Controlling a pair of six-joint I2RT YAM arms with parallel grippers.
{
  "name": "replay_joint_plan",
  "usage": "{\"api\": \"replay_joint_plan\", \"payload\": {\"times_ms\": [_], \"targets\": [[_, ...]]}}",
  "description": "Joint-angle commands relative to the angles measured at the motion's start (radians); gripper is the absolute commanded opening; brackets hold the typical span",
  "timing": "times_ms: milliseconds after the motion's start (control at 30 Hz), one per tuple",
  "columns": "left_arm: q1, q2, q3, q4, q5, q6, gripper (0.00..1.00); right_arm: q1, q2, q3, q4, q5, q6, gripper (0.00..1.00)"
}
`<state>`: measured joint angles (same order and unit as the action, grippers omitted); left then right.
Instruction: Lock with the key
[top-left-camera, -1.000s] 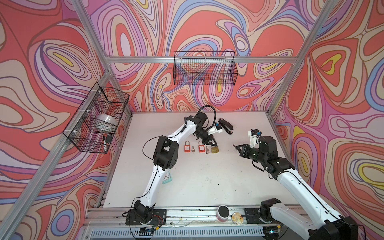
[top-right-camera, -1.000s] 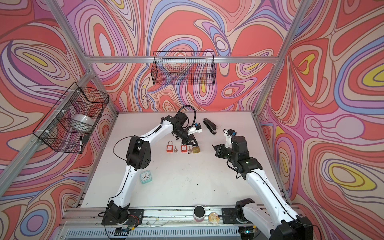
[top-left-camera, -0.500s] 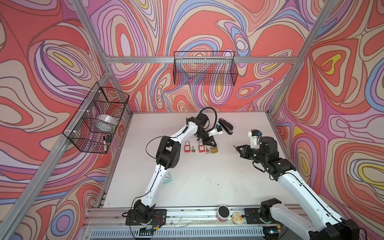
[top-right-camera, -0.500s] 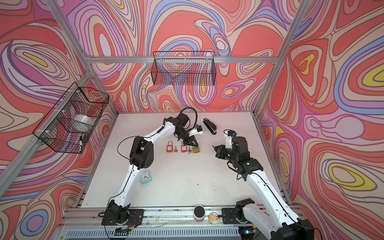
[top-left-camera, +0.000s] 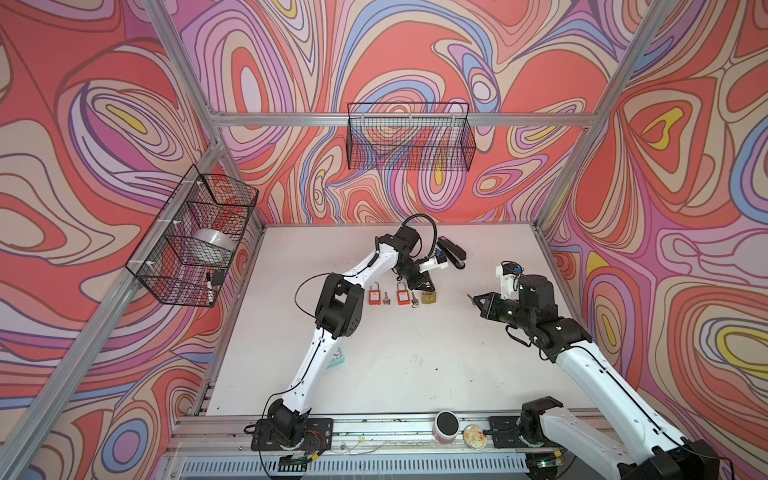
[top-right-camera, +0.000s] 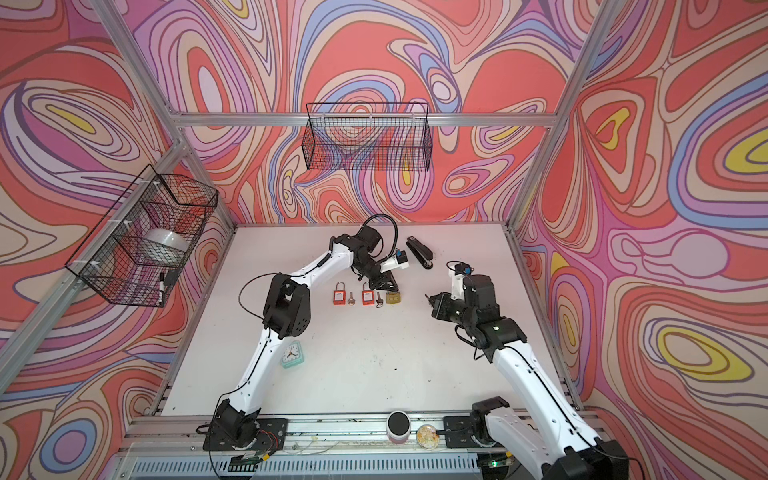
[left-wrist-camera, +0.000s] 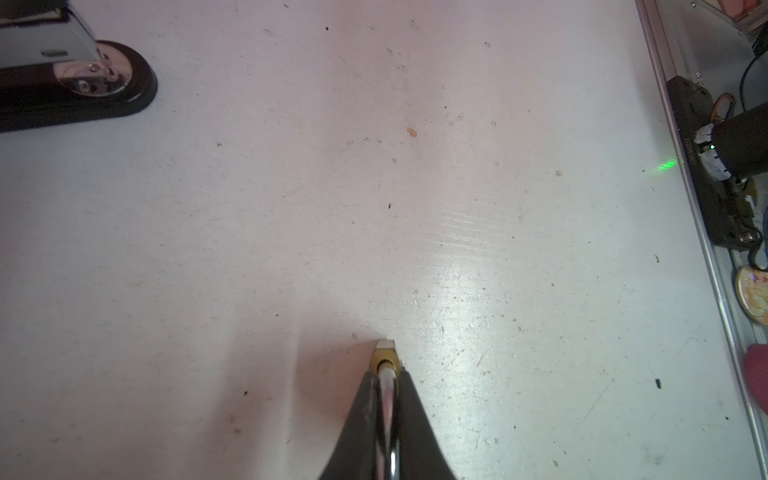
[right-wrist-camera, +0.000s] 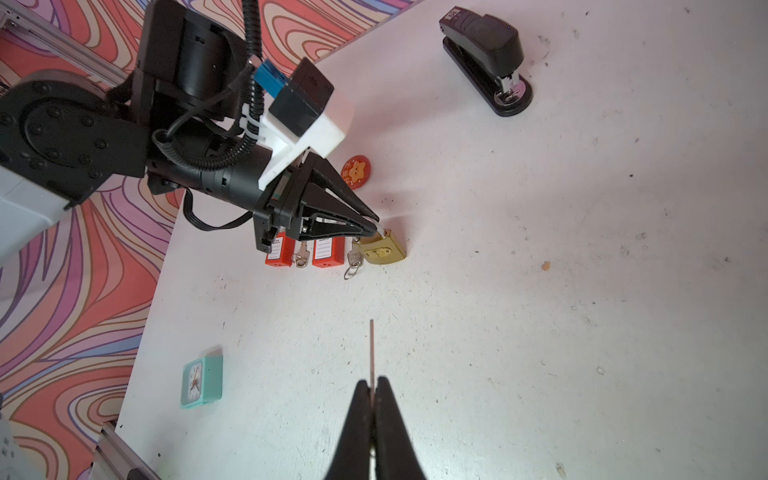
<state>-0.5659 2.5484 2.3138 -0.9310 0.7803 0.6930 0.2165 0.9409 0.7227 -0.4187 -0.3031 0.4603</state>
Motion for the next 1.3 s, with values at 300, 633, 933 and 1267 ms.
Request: {"api": "replay_joint_plan", "payload": {"times_ms": [300,633,933,1267], "targets": [[-0.016,0.019,0.017,0.025,-0.08,0.021,0.24,-0.005,-0.024,-0.024,-0.009,0.004,-0.013,0.0],[-0.015,0.021,0.017,0.034,-0.092,0.03,0.32,-0.005,-0.022,-0.024,-0.012,-0.002,-0.013,0.0],[-0.016,0.023,0.013,0.039,-0.123,0.022,0.39,-0.004,-0.02,-0.022,-0.015,-0.004,-0.014,0.0],[-0.015,0.019,0.006,0.052,-0.129,0.002,0.44,-0.005,-0.012,-0.014,-0.012,-0.007,-0.017,0.0]]}}
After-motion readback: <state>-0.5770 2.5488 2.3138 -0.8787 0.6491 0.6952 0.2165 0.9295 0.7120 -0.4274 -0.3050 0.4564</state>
